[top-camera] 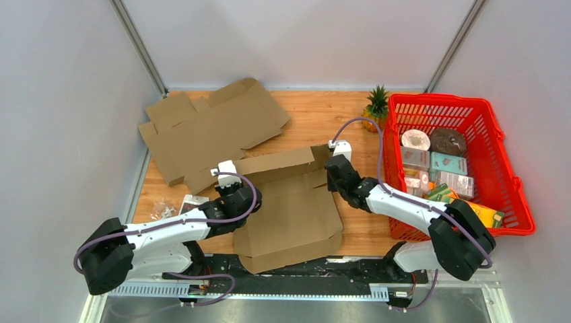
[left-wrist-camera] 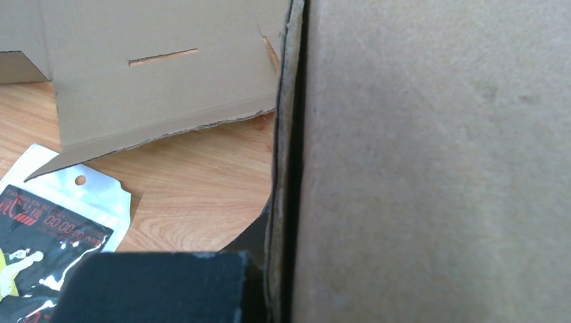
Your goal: Fold the paper box
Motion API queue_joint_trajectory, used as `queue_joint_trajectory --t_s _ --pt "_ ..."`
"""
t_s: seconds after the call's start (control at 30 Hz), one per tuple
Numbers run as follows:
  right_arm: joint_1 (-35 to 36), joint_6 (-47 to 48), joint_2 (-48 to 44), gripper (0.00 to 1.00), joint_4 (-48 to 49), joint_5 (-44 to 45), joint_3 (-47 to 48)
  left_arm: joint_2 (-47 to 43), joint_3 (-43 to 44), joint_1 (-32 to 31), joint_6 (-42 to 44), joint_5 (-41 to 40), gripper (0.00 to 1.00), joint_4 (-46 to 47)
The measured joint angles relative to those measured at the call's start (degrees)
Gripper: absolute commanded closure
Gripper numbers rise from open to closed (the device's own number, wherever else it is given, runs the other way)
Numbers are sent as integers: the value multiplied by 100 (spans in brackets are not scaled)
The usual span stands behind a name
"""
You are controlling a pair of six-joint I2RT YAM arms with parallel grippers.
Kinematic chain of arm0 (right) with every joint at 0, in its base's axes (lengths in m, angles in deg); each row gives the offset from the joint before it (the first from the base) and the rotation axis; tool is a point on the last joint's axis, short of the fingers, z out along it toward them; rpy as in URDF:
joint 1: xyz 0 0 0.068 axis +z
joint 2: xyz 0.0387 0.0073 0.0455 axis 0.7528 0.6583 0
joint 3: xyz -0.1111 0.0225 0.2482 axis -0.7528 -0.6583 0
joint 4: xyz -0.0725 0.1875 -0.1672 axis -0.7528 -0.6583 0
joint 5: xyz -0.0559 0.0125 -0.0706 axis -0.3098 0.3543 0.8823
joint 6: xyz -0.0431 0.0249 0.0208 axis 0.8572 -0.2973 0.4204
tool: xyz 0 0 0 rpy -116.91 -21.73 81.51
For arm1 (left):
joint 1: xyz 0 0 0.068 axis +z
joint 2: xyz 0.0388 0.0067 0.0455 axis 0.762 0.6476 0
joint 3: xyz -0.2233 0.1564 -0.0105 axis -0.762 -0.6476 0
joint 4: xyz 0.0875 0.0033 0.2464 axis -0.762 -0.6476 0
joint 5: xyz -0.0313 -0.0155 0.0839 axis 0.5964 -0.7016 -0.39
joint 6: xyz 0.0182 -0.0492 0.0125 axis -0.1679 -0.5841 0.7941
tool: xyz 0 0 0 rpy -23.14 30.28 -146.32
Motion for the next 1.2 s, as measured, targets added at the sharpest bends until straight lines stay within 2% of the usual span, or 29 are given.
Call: queue_joint_trajectory --t_s 0.37,0.43,0.57,0.63,0.67,0.73,0.77,0.9,1.2 --pt "179 0 219 100 750 240 -286 0 0 0 7 -17 100 -83" --pt "227 -4 11 99 732 251 -431 0 0 0 -2 -17 100 -87" --pt "273 -118 -837 83 616 286 -765 -2 0 0 -98 -22 100 -101" --pt "273 -225 -1523 82 645 321 -1069 -4 0 0 -127 -26 100 -103" --pt "273 -267 -1843 83 680 341 -1235 -4 0 0 -129 -26 100 -105" --pt "273 -328 -2243 97 815 356 -1519 -4 0 0 -136 -35 100 -107" --pt "271 -334 -2304 100 887 363 -1611 -4 0 0 -138 -35 100 -107" --pt "273 -341 -2046 100 1344 238 -1858 -4 0 0 -153 -35 100 -111" --pt "273 -153 -739 100 2527 201 -1827 -52 0 0 -168 -35 100 -116"
